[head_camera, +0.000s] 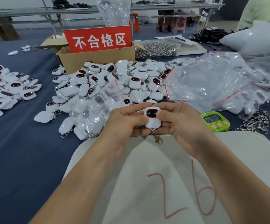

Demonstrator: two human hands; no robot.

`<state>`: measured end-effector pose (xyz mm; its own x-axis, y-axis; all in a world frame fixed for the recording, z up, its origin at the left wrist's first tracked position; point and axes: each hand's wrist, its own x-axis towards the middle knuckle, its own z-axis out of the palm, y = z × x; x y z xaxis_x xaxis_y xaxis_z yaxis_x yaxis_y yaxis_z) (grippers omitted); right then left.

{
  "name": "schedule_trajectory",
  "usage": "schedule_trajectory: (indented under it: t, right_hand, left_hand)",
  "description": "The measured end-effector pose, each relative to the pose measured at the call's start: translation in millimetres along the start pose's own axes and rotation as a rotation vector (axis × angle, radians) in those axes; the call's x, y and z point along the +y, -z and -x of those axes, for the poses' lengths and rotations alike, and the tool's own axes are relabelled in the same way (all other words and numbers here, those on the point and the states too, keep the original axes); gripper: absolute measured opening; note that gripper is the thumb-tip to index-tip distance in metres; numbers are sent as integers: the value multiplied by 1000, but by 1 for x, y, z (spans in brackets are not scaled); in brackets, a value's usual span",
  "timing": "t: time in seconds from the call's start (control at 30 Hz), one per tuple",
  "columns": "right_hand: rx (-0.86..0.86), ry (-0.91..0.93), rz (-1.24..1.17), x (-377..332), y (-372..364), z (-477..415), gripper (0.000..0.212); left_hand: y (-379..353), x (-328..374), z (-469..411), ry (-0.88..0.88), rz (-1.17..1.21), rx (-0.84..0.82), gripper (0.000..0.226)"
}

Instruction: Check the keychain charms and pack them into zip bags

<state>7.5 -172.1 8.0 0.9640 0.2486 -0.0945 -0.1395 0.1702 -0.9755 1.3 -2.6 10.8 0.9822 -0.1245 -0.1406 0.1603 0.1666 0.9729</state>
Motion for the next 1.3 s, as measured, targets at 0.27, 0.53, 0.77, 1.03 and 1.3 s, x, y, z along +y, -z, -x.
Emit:
schedule_trajectory:
  t: [0.27, 0.53, 0.77, 1.03, 1.3]
  right_hand:
    - [-10, 28, 13, -1, 0, 2, 21]
    - [-56, -13, -143, -3, 3, 1, 24]
    - [-27, 97, -13, -2, -1, 6, 20]
    - [-11, 136, -10, -4, -4, 7, 19]
    - [-6, 117, -18, -1, -4, 3, 21]
  left_hand:
    - [2, 0, 0, 12, 30, -13, 36]
    - [4, 3, 1, 33, 107, -51, 29]
    - [3, 4, 2, 2, 103, -45, 29]
    - [6, 4, 1, -41, 134, -95, 37]
    - [1, 0, 3, -204, -30, 39, 32]
